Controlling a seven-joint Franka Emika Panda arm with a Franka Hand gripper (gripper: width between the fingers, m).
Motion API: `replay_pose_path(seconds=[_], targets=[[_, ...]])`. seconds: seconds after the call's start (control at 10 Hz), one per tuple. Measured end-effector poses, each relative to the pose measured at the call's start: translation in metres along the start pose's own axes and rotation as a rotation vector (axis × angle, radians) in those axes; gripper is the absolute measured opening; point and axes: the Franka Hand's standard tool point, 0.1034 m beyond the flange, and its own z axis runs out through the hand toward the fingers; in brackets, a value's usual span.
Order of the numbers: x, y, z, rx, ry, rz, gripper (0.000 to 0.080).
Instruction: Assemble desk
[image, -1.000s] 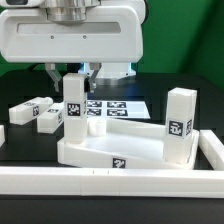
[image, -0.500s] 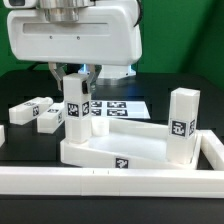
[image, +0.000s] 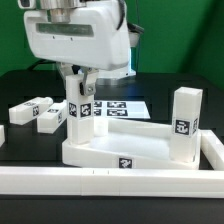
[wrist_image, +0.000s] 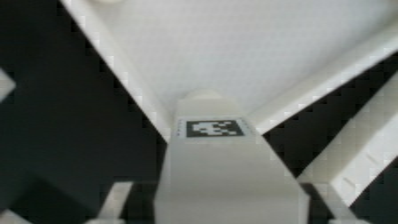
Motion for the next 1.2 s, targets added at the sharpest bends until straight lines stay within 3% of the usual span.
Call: replay_pose_path(seconds=[0.7,0.9,1.0,1.1,1.2], targets=[[-0.012,-0.009,0.003,0.018,-0.038,0.578,0.0291],[-0.013,-0.01,0.003,0.018,-0.038,0.584,0.0291],[-0.013,-0.01,0.003,0.019,-0.037,0.535,0.04],[-0.013,-0.01,0.002,0.021,-0.036,0.481,0.0569],[-0.013,-0.011,0.002,0.019,-0.033,0.383,0.0569]])
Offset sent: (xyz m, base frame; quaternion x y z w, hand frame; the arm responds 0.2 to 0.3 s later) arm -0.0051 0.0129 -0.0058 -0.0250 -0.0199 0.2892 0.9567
